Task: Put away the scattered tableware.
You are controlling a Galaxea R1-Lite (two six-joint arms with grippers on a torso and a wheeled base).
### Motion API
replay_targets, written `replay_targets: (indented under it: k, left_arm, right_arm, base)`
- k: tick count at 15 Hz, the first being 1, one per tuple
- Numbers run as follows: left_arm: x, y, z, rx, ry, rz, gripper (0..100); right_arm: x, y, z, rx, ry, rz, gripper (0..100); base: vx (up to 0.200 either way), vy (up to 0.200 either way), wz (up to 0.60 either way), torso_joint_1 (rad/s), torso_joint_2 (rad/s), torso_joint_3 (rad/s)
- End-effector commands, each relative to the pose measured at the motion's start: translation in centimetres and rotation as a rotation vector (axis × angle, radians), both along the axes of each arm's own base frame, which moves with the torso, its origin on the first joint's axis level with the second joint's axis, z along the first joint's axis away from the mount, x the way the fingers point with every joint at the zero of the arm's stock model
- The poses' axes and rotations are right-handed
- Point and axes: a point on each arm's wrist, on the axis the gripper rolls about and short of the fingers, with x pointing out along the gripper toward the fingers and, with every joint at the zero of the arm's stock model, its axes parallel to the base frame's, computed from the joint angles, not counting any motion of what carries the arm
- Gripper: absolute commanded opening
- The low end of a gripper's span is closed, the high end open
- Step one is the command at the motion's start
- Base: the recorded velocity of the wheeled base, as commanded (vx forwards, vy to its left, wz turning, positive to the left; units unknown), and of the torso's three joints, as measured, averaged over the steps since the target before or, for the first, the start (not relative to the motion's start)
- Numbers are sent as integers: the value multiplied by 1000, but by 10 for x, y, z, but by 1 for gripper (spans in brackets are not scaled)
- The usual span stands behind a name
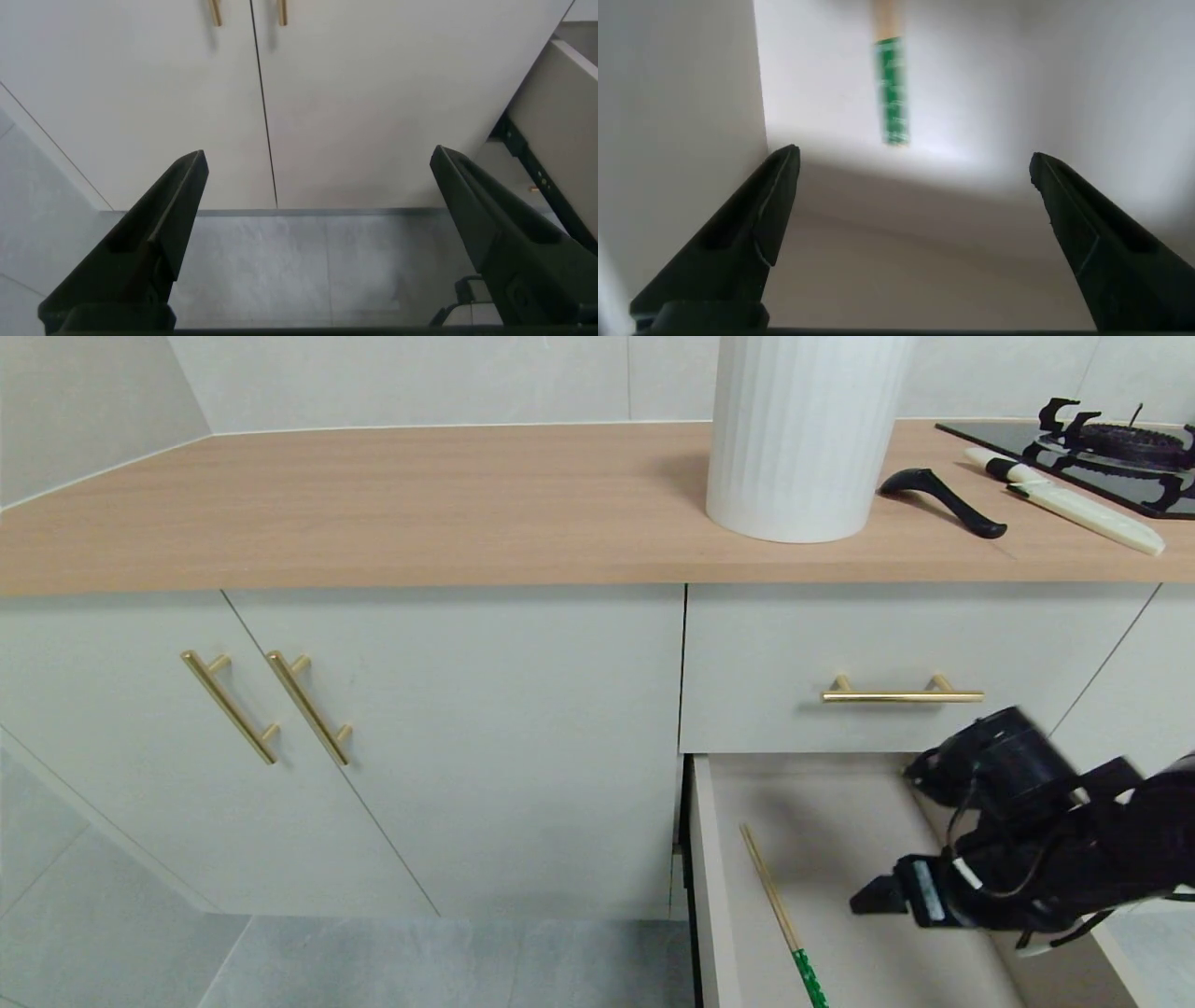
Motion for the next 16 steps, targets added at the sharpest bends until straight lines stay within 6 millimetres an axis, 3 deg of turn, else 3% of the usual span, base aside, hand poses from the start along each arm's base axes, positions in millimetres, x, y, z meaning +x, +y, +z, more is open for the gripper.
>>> replay_targets:
  k: [1,3,10,16]
  left_arm:
    - [0,0,0,0,2,0,100]
    - [0,0,0,0,0,0,100]
    - [0,0,0,0,2,0,100]
    - [0,0,0,0,2,0,100]
  right_arm:
    - [-12,-40,61,47,-215,-112,100]
    - [-19,-56,74,12,-284,-116,100]
    - [-31,-59,81,-1,-332,-91,100]
    - [-32,-59,79,-8,-326,-82,100]
  base:
    - [0,0,0,0,0,0]
    - [0,0,0,0,0,0]
    - [0,0,0,0,0,0]
    - [0,0,0,90,-326,-256]
